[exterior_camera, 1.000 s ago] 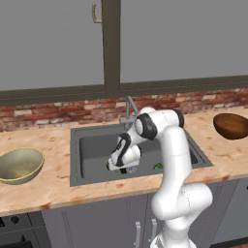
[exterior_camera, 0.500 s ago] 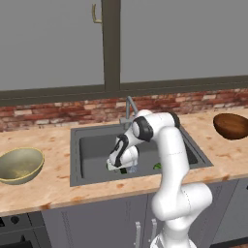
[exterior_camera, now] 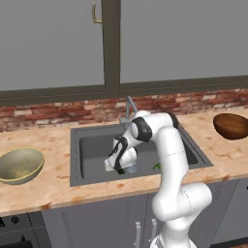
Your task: Pick the avocados from the sink and place them in one bowl. Place the cucumber in the other bowl. Then turn off the sink faucet.
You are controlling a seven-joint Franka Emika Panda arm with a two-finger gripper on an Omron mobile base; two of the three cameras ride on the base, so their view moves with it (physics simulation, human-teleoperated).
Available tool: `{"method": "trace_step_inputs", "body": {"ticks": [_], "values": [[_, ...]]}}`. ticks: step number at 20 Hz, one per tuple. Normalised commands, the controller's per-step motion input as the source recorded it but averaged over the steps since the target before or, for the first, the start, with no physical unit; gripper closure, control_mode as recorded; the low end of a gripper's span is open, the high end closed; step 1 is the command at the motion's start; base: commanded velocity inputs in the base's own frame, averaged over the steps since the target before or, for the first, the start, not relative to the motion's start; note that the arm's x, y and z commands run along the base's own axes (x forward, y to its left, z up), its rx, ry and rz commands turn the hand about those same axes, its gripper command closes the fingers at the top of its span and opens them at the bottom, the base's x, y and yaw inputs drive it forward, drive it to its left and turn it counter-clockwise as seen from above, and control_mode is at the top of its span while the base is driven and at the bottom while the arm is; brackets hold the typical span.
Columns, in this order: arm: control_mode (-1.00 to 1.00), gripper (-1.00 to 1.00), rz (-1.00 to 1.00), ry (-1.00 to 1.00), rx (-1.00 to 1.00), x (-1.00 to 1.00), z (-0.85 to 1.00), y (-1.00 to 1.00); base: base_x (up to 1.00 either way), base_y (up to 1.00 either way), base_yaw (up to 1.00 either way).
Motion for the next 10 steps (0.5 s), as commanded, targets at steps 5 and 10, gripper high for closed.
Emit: {"method": "trace_step_inputs", "body": {"ticks": [5,10], "values": [[-1.0,1.0,0.0,-0.16,0.0,0.0,0.0,-0.15,0.0,0.0,0.0],[-1.0,1.0,0.0,-0.21,0.07,-0.01,0.53,-0.22,0.0,0.0,0.0]]}}
